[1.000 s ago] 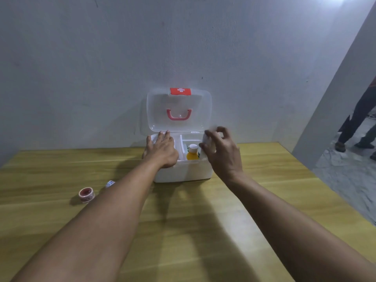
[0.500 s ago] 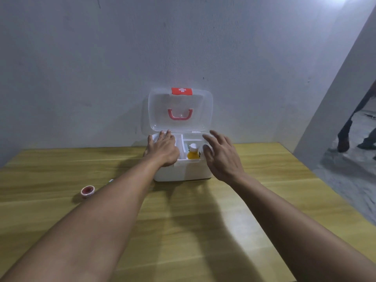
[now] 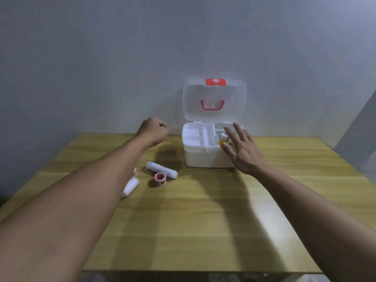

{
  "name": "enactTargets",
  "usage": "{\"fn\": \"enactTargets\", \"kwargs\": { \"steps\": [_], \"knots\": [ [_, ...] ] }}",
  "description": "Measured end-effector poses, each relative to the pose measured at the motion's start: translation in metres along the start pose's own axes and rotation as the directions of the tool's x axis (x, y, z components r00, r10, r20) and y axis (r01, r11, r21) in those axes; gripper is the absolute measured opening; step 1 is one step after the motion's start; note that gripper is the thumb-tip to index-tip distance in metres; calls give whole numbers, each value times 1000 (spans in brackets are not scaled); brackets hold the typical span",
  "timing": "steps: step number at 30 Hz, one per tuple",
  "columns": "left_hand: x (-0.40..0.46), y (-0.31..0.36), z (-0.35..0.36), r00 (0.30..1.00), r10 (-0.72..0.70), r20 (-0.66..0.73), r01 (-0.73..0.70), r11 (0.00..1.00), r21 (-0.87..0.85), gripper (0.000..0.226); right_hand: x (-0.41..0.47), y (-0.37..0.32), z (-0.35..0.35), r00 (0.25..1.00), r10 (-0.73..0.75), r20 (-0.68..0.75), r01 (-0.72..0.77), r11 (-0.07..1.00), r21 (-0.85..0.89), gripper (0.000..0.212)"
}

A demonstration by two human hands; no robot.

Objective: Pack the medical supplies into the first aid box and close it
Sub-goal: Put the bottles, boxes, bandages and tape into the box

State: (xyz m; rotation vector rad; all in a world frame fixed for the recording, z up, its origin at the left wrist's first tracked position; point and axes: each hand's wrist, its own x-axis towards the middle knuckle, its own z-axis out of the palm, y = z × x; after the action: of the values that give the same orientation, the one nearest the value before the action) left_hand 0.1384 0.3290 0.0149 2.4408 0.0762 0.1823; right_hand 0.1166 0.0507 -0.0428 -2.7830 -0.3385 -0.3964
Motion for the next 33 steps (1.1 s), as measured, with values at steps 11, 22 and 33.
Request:
{"fn": "enactTargets", "kwargs": {
  "steps": [11, 22, 33],
  "knots": [
    [-54, -47, 11, 940, -9, 340, -118, 929, 352, 45, -1, 0, -1, 1000, 26, -2, -26, 999, 31, 61],
    [-50, -83, 5, 994, -27, 109, -21, 909, 417, 48, -2, 0, 1, 999, 40, -11, -39, 997, 59, 58],
    [-49, -89, -5, 962, -273, -23, 263, 899, 351, 46, -1, -1, 2, 998, 59, -24, -57, 995, 86, 57]
  ]
}}
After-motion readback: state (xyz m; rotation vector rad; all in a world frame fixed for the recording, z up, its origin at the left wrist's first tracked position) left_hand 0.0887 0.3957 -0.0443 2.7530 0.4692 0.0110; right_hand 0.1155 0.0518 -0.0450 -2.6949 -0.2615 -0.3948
